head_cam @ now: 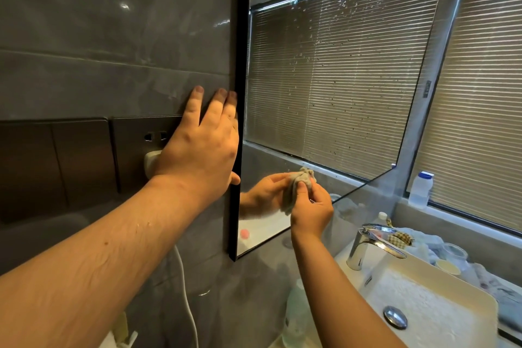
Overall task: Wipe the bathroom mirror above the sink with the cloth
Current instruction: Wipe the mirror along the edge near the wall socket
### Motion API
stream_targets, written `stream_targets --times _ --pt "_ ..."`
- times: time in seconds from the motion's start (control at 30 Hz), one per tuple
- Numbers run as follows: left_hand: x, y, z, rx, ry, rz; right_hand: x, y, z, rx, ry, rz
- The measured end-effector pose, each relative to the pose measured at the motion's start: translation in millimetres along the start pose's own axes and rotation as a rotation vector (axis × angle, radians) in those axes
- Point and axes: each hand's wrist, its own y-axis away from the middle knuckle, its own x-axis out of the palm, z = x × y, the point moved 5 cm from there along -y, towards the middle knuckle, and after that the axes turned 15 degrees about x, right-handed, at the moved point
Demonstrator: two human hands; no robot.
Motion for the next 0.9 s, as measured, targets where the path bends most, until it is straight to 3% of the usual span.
stream_targets --times 0.2,0.4,0.7,0.9 --pt "1.0 -0.2 0.0 0.008 -0.003 0.008 -6.2 -28.8 -1.4 0.077 0.118 0.009" --pt "3.9 -1.3 0.3 0.001 0.007 -0.008 0.3 -5.5 7.4 -0.053 0.129 0.002" --pt "1.4 0.4 0.6 0.0 0.001 -0.009 21.7 59.5 32.0 -0.295 0.108 0.161" --pt "0.9 0.0 0.1 -0.007 0.003 -0.01 19.9 49.5 38.8 -0.305 0.07 0.15"
